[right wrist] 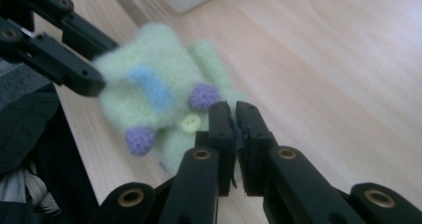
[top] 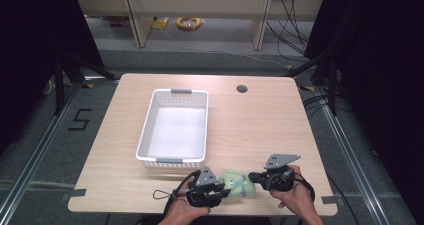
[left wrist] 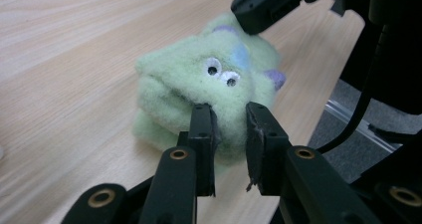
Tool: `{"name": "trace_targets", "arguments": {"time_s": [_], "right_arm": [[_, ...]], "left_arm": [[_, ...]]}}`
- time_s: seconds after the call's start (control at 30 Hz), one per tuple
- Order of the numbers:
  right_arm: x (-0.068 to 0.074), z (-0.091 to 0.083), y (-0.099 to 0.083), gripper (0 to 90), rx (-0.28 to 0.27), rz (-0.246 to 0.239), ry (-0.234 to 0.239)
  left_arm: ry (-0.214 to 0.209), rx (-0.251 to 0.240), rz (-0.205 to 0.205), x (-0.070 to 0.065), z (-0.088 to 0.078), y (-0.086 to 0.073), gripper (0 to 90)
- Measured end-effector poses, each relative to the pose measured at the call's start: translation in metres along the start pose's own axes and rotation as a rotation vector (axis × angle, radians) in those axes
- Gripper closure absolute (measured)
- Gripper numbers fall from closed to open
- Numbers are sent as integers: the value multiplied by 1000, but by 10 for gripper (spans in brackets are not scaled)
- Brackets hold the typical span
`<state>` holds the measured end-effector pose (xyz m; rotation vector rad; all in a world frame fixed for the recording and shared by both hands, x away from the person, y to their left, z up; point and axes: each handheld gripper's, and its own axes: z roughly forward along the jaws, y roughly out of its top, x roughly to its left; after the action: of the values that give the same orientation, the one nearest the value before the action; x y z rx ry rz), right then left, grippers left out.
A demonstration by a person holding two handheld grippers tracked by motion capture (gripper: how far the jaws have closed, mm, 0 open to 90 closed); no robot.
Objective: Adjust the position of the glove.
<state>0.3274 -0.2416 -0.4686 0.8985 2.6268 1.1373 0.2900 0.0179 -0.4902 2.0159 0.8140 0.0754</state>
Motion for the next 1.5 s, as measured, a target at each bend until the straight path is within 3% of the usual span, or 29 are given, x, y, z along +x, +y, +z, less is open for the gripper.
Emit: {"name": "trace_targets", "arguments": {"time_s": [0.03, 0.13, 0.3, 0.33, 0.37, 0.4, 0.47, 0.5, 0.57, 0.6, 0.67, 0.73, 0.77, 0.87, 0.9, 0.97, 1.0, 1.13, 1.33, 1.37, 1.4, 1.43, 1.47, 1.5], "right_arm": [[3, -4, 2, 865, -4, 29, -10], [-1, -8, 4, 865, -20, 4, -23], [-7, 9, -8, 855, 40, 67, 15], [-7, 9, -8, 855, 40, 67, 15], [-8, 9, -9, 853, 49, 71, 16], [-8, 9, -9, 847, 58, 86, 13], [-6, 8, -9, 822, 50, 68, -4], [-5, 9, -10, 804, 27, 78, -10], [-5, 5, -11, 651, 24, 92, -31], [-5, 5, -11, 651, 24, 92, -31], [-6, 1, -10, 566, 6, 130, -39], [-5, -6, -9, 488, -47, 218, -39], [-7, -6, -9, 470, -66, 212, -38], [-5, -6, -10, 449, -56, 239, -66], [-3, -4, -10, 445, -44, 272, -42], [-4, -2, -12, 438, -28, 249, -57], [-2, -1, -12, 432, -20, 277, -54], [-1, 3, -13, 417, -22, 274, -25], [-1, 8, -15, 419, 5, 259, -22], [3, 9, -15, 418, 24, 287, -27], [1, 10, -15, 417, 31, 251, -31], [2, 13, -16, 418, 17, 260, -31], [2, 13, -16, 417, 43, 259, -21], [2, 17, -18, 417, 17, 271, -19]], "left_arm": [[-8, -29, -7, -4, -2, 1, 743], [-10, -31, 10, -7, -4, 3, 743], [-17, 9, 0, -5, 5, -5, 735], [-21, 12, -32, -4, 6, -6, 735], [-38, 30, -16, -2, 5, -6, 731], [-29, 20, -19, -2, 5, -6, 726], [-36, 21, -39, -2, 4, -6, 696], [-36, 21, -30, -1, 2, -5, 681], [-43, 4, -79, 2, 0, -6, 538], [-44, -7, -99, 5, -3, -5, 538], [-13, -21, -124, 12, -9, -3, 457], [8, -40, -148, 18, -15, -2, 434], [32, -56, -161, 22, -19, -2, 428], [27, -53, -180, 24, -20, -3, 414], [30, -44, -185, 25, -20, -3, 411], [27, -29, -196, 26, -18, -4, 408], [19, -28, -208, 26, -16, -5, 408], [-26, 4, -259, 27, -8, -7, 406], [-50, 36, -274, 29, 4, -7, 432], [-53, 38, -284, 29, 6, -8, 435], [-53, 45, -289, 31, 7, -8, 438], [-54, 50, -303, 33, 9, -8, 439], [-58, 63, -302, 34, 10, -8, 437], [-63, 72, -306, 36, 12, -9, 437]]}}
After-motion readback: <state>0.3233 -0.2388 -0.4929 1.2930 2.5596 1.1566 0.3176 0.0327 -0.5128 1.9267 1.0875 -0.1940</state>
